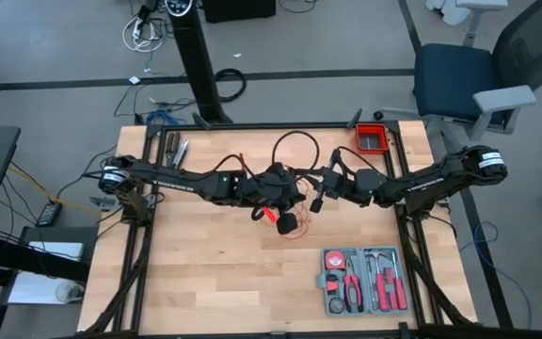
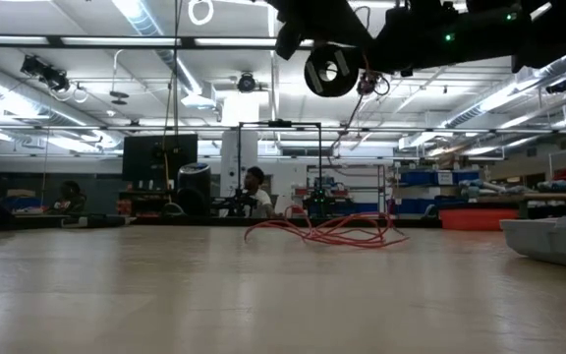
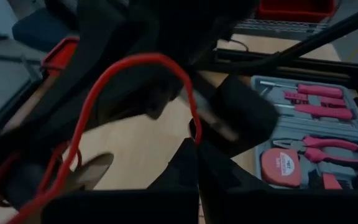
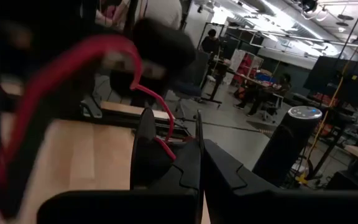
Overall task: Coil cords
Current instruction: Coil the wire
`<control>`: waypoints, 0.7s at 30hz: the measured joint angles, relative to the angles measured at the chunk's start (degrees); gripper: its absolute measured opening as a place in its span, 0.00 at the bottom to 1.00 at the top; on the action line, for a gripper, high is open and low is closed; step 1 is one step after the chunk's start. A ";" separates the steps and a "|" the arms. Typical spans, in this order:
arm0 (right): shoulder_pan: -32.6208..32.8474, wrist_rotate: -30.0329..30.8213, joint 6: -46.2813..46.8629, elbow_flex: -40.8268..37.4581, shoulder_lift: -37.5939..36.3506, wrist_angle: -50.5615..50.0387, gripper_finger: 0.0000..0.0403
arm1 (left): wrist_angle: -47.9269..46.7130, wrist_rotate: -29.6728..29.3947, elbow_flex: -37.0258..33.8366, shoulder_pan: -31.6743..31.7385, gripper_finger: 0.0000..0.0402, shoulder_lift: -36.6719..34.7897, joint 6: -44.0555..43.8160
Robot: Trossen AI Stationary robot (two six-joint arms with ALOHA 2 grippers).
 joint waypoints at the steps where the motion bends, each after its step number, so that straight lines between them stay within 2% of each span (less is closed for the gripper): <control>1: 0.00 -0.15 0.53 0.00 0.00 0.03 0.01 | -0.14 0.00 -0.02 0.14 0.00 0.13 -0.25; 6: 0.00 -0.43 1.08 0.00 0.00 0.03 0.01 | 0.05 0.05 0.00 0.63 0.00 0.09 -1.32; 11: -0.02 -0.45 -0.30 0.00 0.00 0.08 0.01 | -0.62 4.98 0.00 1.84 0.00 -0.24 -5.88; 15: -0.02 -0.83 -0.38 0.00 0.00 -0.05 0.01 | -1.90 5.89 0.10 2.36 0.00 -0.24 -6.04; 21: -0.05 -0.86 -0.34 0.00 0.00 0.27 0.01 | -4.23 6.74 4.09 3.00 0.00 -0.26 -5.61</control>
